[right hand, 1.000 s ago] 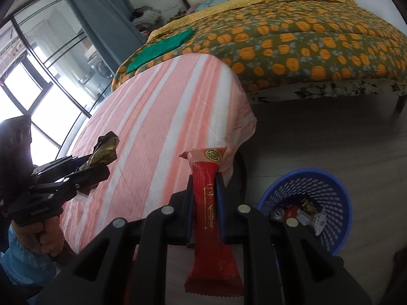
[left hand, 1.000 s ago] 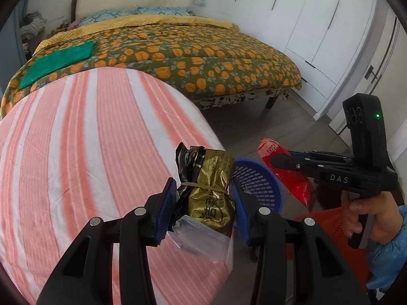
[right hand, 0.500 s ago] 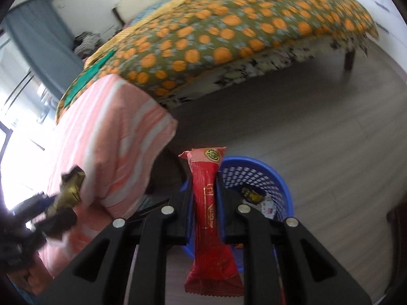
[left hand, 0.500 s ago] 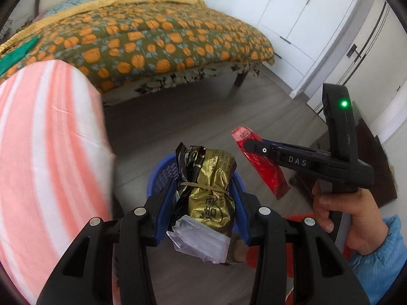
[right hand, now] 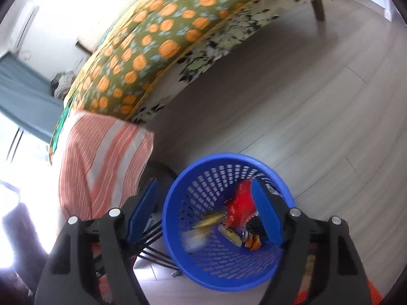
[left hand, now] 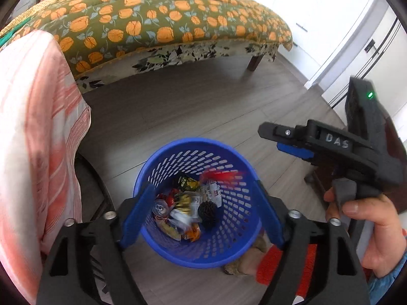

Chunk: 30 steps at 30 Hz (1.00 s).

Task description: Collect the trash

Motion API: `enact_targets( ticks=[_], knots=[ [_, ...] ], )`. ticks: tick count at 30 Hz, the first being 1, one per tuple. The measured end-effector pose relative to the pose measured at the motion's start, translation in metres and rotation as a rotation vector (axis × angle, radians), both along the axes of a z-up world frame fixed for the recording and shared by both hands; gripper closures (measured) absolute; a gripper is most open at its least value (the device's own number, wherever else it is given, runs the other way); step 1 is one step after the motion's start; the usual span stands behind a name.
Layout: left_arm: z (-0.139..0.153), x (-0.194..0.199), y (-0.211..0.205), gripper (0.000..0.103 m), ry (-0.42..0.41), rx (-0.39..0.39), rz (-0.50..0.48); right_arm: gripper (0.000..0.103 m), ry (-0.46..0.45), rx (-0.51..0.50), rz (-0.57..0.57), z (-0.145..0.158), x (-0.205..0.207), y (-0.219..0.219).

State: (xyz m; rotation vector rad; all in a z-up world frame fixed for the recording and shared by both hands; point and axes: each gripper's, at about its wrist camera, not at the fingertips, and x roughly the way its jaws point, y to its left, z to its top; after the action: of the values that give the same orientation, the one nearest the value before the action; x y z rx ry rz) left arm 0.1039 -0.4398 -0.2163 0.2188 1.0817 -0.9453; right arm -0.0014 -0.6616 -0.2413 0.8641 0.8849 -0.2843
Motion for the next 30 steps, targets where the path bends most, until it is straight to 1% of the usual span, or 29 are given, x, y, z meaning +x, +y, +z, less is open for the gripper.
enact_targets(
  ticks=[1,3,4,6,7,9,11,13,14,16,18,19,20,21,22,23,25,26,30],
  knots=[
    [0.005,-0.002,0.004,0.018,-0.009,-0.025,0.003,0.027,0.0,-0.002,-0.013,0.002,-0.005,-0.002],
    [0.017,-0.009,0.016,0.011,-0.036,-0.067,0.012,0.015,0.0,-0.029,-0.038,0.008,-0.014,-0.004],
    [0.026,-0.014,0.021,0.01,-0.056,-0.09,0.017,0.014,-0.001,-0.058,-0.049,0.015,-0.02,-0.002],
    [0.045,-0.028,0.035,0.005,-0.125,-0.138,0.036,0.005,0.002,-0.099,-0.055,0.025,-0.029,0.004],
    [0.055,-0.035,0.042,0.005,-0.179,-0.152,0.059,0.004,0.008,-0.11,-0.056,0.031,-0.033,0.009],
    [0.072,-0.05,0.059,0.005,-0.29,-0.157,0.112,0.004,-0.014,-0.099,-0.055,0.041,-0.044,0.016],
    [0.079,-0.06,0.069,0.005,-0.319,-0.14,0.117,0.004,-0.041,-0.096,-0.064,0.053,-0.059,0.025],
    [0.083,-0.067,0.076,0.005,-0.332,-0.117,0.131,0.004,-0.065,-0.126,-0.066,0.065,-0.07,0.037],
    [0.085,-0.07,0.08,0.005,-0.35,-0.101,0.146,0.004,-0.074,-0.159,-0.067,0.073,-0.077,0.044],
    [0.09,-0.076,0.085,0.005,-0.391,-0.085,0.162,0.004,-0.115,-0.287,-0.077,0.097,-0.093,0.066],
    [0.095,-0.085,0.088,0.005,-0.47,-0.03,0.176,0.005,-0.155,-0.435,-0.123,0.123,-0.114,0.091],
    [0.098,-0.092,0.091,0.005,-0.525,-0.001,0.185,0.005,-0.155,-0.509,-0.16,0.135,-0.124,0.105],
    [0.101,-0.098,0.092,0.005,-0.569,0.015,0.189,0.005,-0.144,-0.556,-0.19,0.142,-0.131,0.115],
    [0.102,-0.104,0.095,0.005,-0.593,0.021,0.184,0.005,-0.113,-0.592,-0.214,0.146,-0.136,0.123],
    [0.104,-0.108,0.098,0.005,-0.585,0.007,0.173,0.005,-0.07,-0.608,-0.231,0.145,-0.14,0.129],
    [0.105,-0.108,0.101,0.005,-0.555,-0.01,0.161,0.005,-0.047,-0.594,-0.222,0.142,-0.142,0.131],
    [0.104,-0.104,0.107,0.005,-0.47,-0.02,0.148,0.005,-0.071,-0.515,-0.176,0.132,-0.148,0.132],
    [0.103,-0.103,0.109,0.005,-0.438,-0.019,0.144,0.005,-0.068,-0.491,-0.158,0.126,-0.149,0.134],
    [0.095,-0.098,0.112,0.005,-0.379,-0.007,0.135,0.005,-0.015,-0.498,-0.117,0.106,-0.152,0.144]
  ],
)
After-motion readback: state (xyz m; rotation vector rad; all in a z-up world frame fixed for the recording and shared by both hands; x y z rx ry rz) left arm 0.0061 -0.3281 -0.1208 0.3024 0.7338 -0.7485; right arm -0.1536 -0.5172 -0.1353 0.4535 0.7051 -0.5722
